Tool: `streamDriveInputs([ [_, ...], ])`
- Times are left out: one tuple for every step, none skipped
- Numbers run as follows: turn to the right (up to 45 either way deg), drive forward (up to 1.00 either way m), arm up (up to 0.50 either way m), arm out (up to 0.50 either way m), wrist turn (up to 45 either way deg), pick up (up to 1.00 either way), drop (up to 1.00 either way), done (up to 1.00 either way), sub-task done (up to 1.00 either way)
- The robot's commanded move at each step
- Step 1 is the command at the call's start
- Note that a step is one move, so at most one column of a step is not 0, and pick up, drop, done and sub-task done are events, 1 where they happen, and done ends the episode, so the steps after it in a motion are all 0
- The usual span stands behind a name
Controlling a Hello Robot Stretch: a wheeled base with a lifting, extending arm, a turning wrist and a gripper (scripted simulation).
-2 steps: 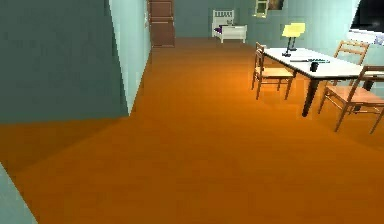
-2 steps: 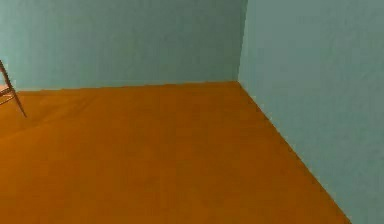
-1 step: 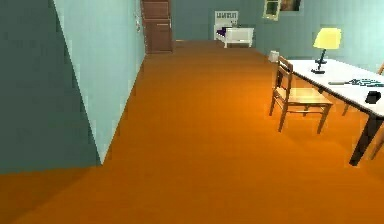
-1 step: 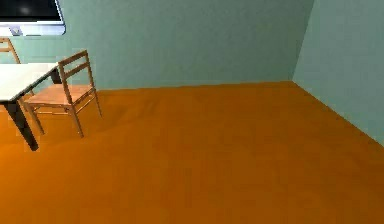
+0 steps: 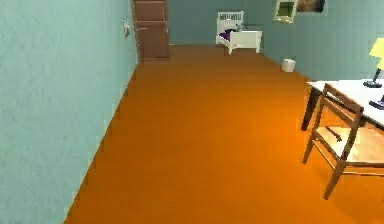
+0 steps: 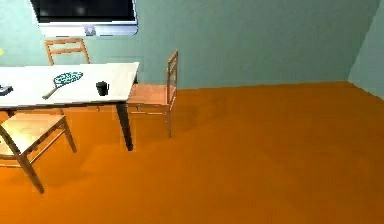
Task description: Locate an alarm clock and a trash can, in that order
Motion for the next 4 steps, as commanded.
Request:
streamDriveInputs([
  [0.0,1.00,0.00,0.00,0.0,0.00,0.00,0.00,0.00],
  [0.0,1.00,0.00,0.00,0.0,0.00,0.00,0.00,0.00],
  [0.0,1.00,0.00,0.00,0.0,0.00,0.00,0.00,0.00],
  [0.0,1.00,0.00,0.00,0.0,0.00,0.00,0.00,0.00],
])
